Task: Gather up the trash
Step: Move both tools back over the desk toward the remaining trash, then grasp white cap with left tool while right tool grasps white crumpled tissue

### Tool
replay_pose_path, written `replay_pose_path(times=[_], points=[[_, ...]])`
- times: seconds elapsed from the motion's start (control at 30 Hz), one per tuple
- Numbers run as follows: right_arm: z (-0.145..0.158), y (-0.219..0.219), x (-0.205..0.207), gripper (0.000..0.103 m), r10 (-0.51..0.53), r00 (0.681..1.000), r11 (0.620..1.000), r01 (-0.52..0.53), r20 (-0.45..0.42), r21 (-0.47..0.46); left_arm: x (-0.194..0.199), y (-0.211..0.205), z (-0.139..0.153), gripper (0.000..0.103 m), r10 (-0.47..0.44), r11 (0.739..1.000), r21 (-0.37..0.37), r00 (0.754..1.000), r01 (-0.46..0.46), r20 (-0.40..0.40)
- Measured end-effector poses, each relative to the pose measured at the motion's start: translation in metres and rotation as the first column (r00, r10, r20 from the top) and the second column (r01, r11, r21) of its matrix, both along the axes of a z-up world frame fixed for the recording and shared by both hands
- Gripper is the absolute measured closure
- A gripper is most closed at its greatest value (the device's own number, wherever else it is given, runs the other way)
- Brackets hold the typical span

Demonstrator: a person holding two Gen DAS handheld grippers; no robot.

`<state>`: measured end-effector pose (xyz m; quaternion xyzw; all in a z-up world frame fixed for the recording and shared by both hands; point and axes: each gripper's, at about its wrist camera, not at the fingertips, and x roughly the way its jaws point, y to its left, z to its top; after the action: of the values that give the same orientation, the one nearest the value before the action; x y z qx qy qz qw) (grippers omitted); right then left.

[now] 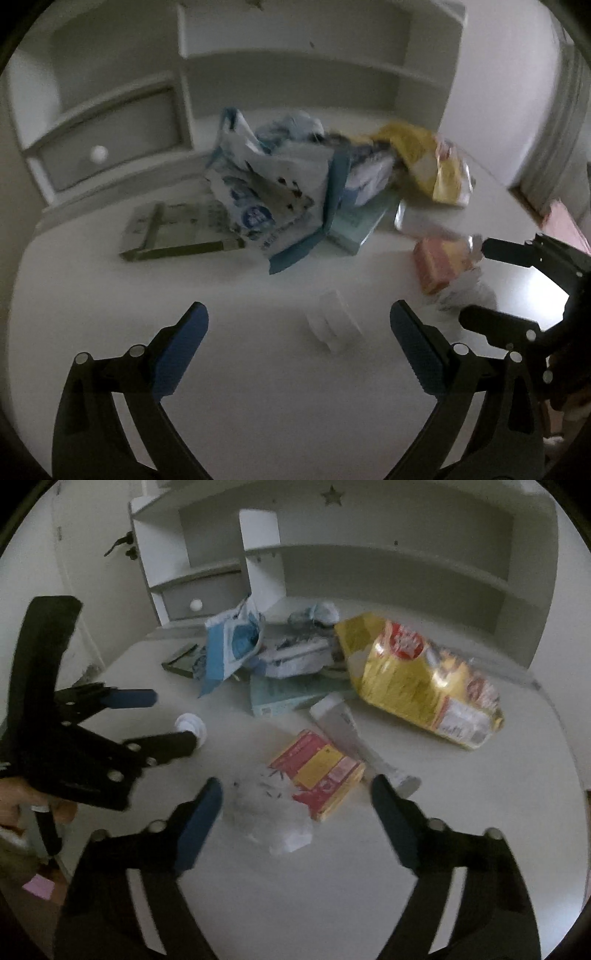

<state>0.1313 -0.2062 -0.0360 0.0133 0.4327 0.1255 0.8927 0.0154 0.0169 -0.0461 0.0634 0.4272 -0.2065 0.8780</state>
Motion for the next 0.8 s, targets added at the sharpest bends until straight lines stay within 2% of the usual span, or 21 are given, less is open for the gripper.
replay_pose_path(times=[0.07,0.1,0.2,0.27,0.4,0.47,0.67,0.8], points=[[-0.003,0.0,-0.002,0.029,-0.014,1.0,1.0,0.014,-0.02,0.022,0.005,-0.002,-0.006,0.02,-0.039,0.999,0.028,0.999,0.04,-0.03],[-0.004,0.001,-0.002,0.031,-0.016,1.0,0.999,0.017,-0.026,0.033,0.005,-0.004,-0.007,0.023,-0.049,0.997,0.053,0.999,0.049,-0.01],[-0.006,0.007,-0.008,0.038,-0.041,0.999,0.999,0.042,-0.018,0.023,0.0,-0.006,-0.006,0.041,-0.076,0.994,0.081,0.997,0.074,0.021],[-0.006,0.01,-0.017,0.044,-0.047,0.999,0.998,0.048,-0.025,0.049,-0.003,-0.009,-0.004,0.07,-0.085,0.995,0.056,0.996,0.084,0.022],[-0.009,0.018,-0.024,0.046,-0.017,0.999,1.0,0.018,-0.039,0.025,-0.015,-0.009,-0.002,0.072,-0.067,0.997,0.034,0.998,0.067,0.016],[-0.014,0.014,-0.025,0.059,0.011,0.998,0.996,-0.005,-0.061,0.092,-0.016,-0.011,-0.003,0.072,-0.054,0.998,0.024,0.998,0.054,0.011],[-0.016,-0.002,-0.03,0.063,0.052,0.998,0.984,-0.046,-0.031,0.169,-0.024,-0.022,-0.003,0.072,0.023,0.998,0.065,1.0,-0.024,0.018],[-0.011,-0.027,-0.03,0.064,0.058,0.998,0.972,-0.06,0.014,0.226,-0.022,-0.031,-0.003,0.072,0.065,0.994,0.09,0.997,-0.068,0.028]])
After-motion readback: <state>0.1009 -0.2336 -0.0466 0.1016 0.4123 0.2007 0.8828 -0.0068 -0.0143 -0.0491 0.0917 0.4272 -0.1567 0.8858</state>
